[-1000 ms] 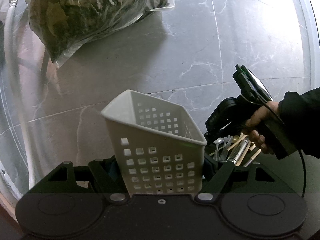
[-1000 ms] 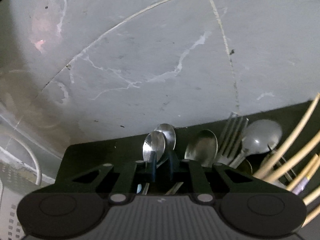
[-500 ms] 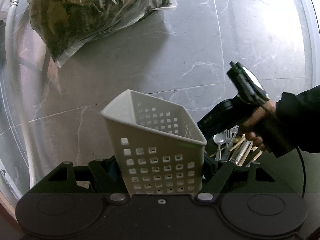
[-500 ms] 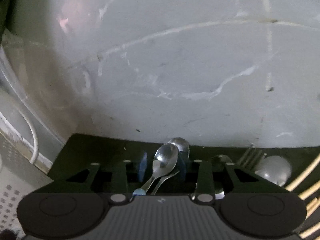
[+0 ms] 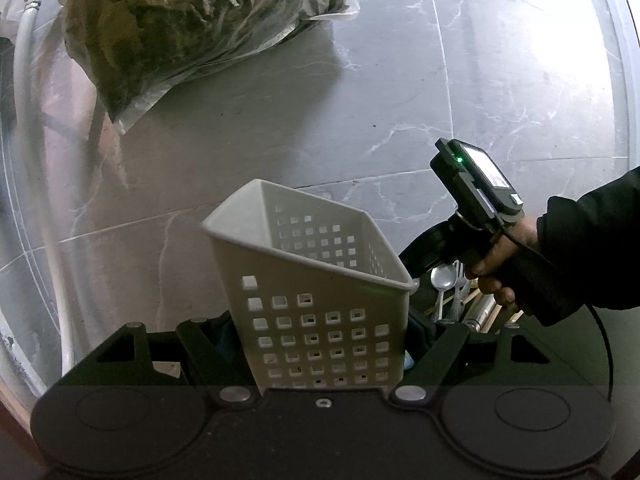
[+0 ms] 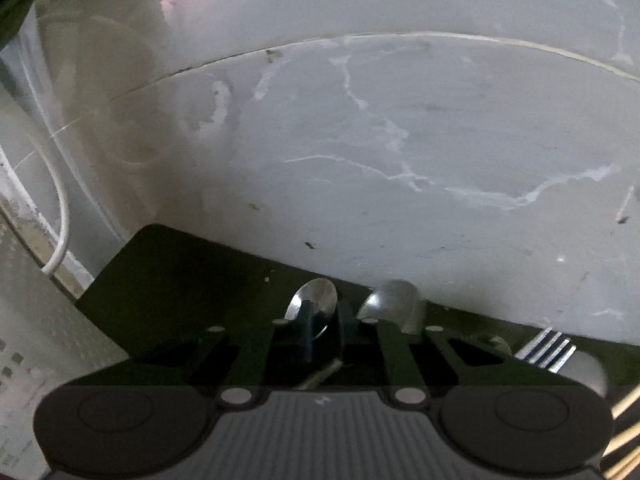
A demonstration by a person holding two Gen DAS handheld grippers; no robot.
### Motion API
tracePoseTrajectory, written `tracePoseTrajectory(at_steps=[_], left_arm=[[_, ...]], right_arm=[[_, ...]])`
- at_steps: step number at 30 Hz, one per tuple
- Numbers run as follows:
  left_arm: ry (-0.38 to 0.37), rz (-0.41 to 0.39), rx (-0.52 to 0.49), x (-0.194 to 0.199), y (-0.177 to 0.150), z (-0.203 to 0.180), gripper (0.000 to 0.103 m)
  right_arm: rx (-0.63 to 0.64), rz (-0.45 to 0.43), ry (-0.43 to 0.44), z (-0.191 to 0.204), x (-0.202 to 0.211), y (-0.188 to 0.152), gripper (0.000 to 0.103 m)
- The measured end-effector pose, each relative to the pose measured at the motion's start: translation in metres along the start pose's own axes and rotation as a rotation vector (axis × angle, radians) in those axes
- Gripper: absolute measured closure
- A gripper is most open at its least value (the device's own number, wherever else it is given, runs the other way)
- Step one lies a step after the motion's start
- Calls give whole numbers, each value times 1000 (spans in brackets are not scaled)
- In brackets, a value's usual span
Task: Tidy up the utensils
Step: 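Lift the blue-handled spoon with the right gripper toward the caddy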
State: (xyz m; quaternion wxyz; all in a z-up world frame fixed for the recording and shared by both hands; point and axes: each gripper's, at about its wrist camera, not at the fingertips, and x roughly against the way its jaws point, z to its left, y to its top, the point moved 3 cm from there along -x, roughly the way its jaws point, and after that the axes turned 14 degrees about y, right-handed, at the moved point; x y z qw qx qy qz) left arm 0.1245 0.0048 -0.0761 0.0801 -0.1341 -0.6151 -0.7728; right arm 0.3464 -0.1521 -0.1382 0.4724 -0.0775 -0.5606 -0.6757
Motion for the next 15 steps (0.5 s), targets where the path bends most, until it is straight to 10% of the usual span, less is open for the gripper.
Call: tracePoseTrajectory(at_steps=[15], left_arm=[[-2,-4,1,0,0,1,25]], right_arm=[[-53,-158,35,6,44,-12,103]])
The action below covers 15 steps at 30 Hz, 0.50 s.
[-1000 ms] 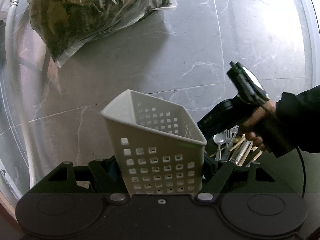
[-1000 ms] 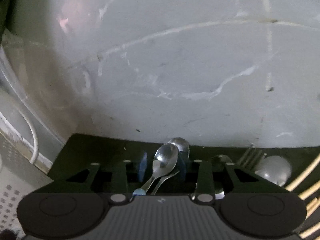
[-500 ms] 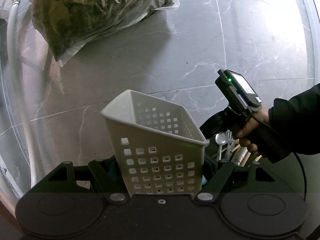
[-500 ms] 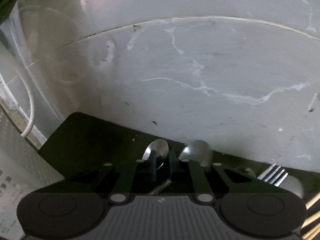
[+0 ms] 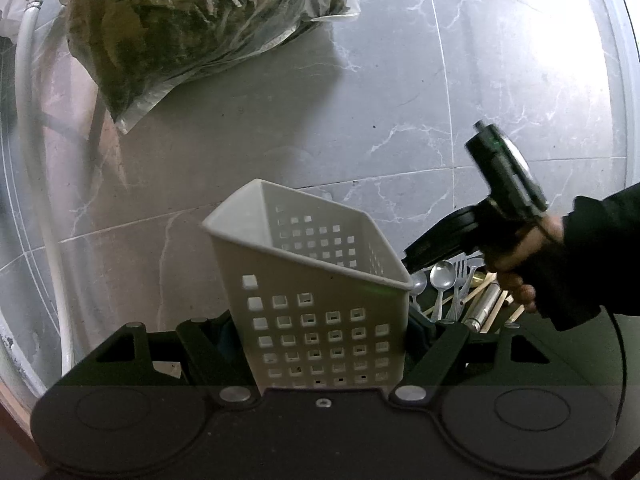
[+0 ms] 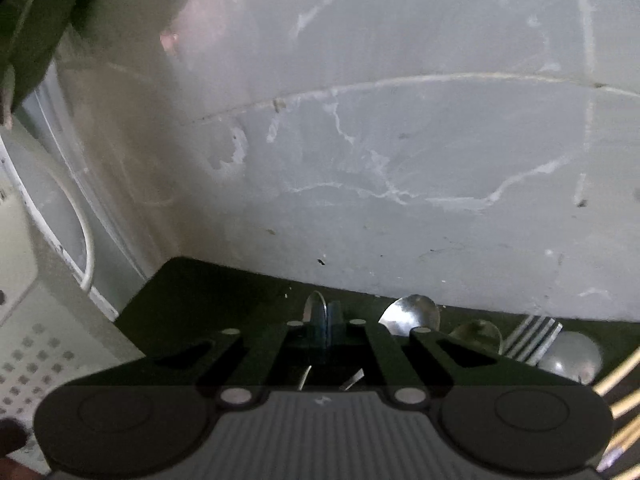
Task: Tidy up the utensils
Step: 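Lift the blue-handled spoon with the right gripper toward the caddy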
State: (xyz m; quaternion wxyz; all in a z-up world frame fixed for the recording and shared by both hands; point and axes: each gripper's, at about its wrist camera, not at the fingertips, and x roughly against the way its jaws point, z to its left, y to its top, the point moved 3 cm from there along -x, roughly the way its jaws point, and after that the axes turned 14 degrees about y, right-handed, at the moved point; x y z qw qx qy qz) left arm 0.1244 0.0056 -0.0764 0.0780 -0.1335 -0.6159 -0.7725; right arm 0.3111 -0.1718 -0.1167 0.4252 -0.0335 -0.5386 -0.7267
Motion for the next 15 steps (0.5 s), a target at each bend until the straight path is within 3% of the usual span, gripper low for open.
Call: tracePoseTrajectory(at_steps=[6,15], left_arm=[[-10,-4,-3,1,-1,2,25],[-61,-24,-13,3,-4,9,25]], right_arm=[[12,-118,-27,18,32,1,103],[65,-383,-64,70,112,20,103]])
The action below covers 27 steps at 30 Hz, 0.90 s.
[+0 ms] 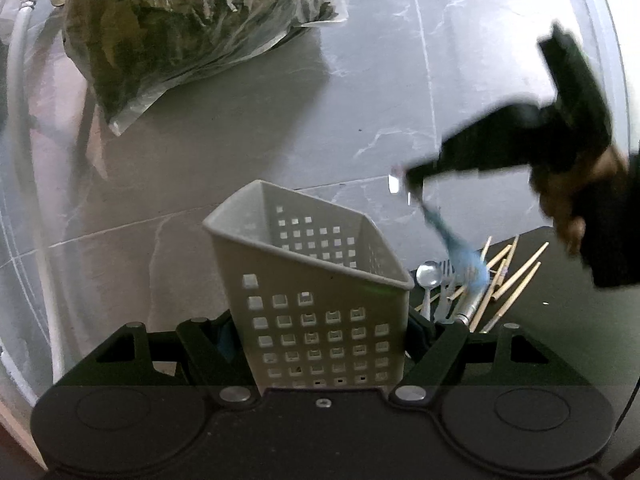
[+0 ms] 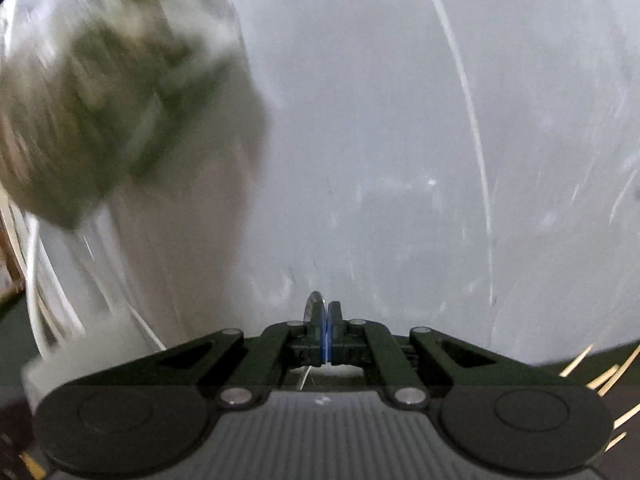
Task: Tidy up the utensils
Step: 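Lift the blue-handled spoon with the right gripper toward the caddy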
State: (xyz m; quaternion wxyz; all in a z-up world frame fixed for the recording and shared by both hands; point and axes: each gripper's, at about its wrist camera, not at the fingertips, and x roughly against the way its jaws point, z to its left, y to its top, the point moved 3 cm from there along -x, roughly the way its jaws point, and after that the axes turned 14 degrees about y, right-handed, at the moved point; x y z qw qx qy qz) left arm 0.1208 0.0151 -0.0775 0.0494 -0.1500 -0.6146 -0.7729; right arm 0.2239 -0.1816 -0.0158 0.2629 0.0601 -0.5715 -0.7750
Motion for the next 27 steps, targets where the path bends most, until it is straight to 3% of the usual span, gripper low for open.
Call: tracePoseTrajectory(at_steps=[6,10,14,20,21,23,24,25,27], left_arm=[[-75,-22,-21,6,-3,2,25],[-118,-28,-33,14,-5,0,25],[-126,-34,-33,19,-8,2,25],[-123,-50,-27,15,-11,6,25],[-122,-52,-24,14,-12,6,25],[-121,-51,-19,14,-13,6,25],[-120,-49,-18,14,-13,6,25],[-124,-44,-14,13,-12,5,26],[-114,-42,-13,16,-13,4,26]], right_arm=[[59,-181,48,51,36,34,103],[146,-252,102,91,30,37,103],[301,-240,102,121,9,17,103],[379,-120,117,127,-5,-32,101],[371,-98,133,126,-2,-35,98],[345,-74,147,122,9,-35,73],[331,-72,149,121,13,-33,47],[305,-69,160,118,20,-30,39],[278,-55,148,113,30,-25,38]])
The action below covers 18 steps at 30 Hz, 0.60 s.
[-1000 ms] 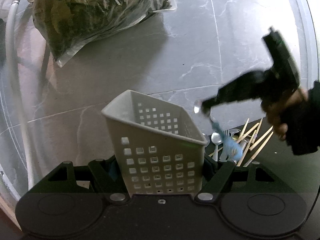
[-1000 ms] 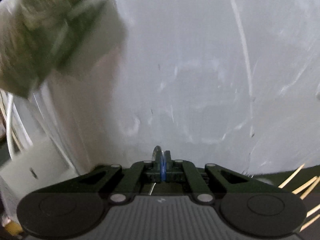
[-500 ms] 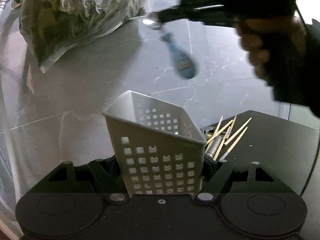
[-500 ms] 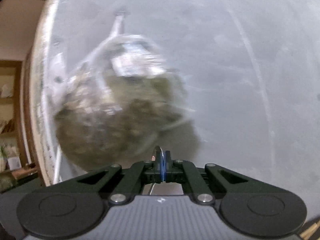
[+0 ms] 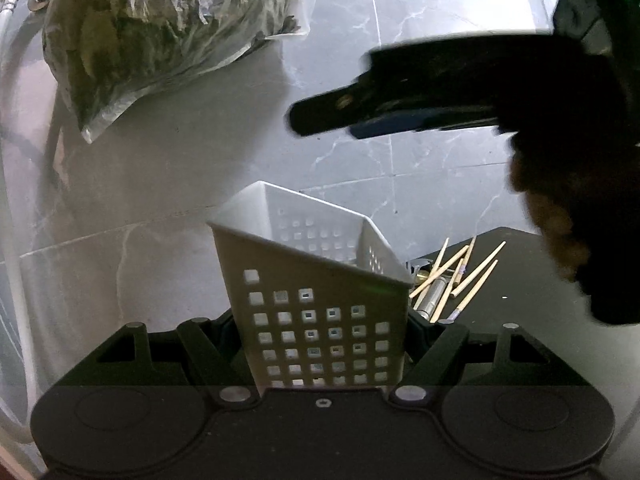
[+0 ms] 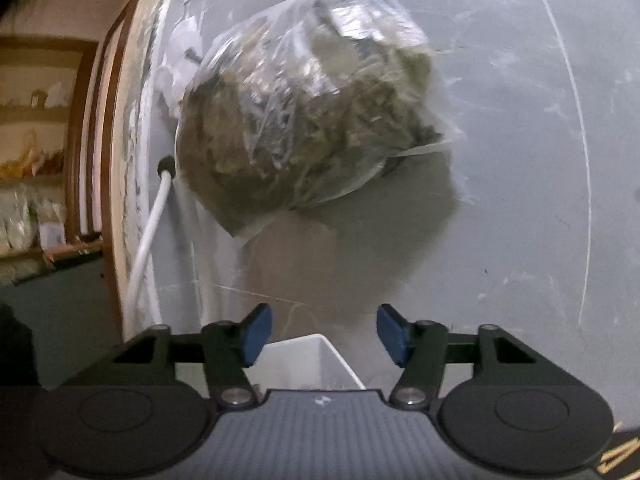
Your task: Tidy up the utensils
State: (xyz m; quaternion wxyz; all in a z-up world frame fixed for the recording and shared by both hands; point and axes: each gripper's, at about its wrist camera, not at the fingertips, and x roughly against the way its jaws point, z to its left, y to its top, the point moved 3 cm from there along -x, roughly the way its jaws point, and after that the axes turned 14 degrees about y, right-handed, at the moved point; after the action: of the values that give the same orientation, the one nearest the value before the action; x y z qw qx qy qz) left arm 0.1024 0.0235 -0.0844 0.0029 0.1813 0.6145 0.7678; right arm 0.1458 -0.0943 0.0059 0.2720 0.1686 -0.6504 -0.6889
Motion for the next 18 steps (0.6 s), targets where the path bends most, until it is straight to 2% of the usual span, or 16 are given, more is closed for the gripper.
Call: tracePoseTrajectory(at_steps=[2,4,7,10,13,18], left_arm=[[2,6,2,0,1,0,26],[11,13,-2,-2,4,-2,25],[20,26,-2,-3,8,-5,25],[34,36,0,-3,10,-8,25],[54,45,8,-5,11,-12,25],[75,49,13,-7,13,-16,25]], right_arm=[[-25,6,-67,-16,14,2,29],[-104,34,-133,-49,23,-4,5],[-236,144,-140,-125,15,-28,4],[-379,227,-37,-193,-7,-54,5],[-391,284,18,-222,-26,-70,5],[-349,391,67,-237,-52,-87,4]])
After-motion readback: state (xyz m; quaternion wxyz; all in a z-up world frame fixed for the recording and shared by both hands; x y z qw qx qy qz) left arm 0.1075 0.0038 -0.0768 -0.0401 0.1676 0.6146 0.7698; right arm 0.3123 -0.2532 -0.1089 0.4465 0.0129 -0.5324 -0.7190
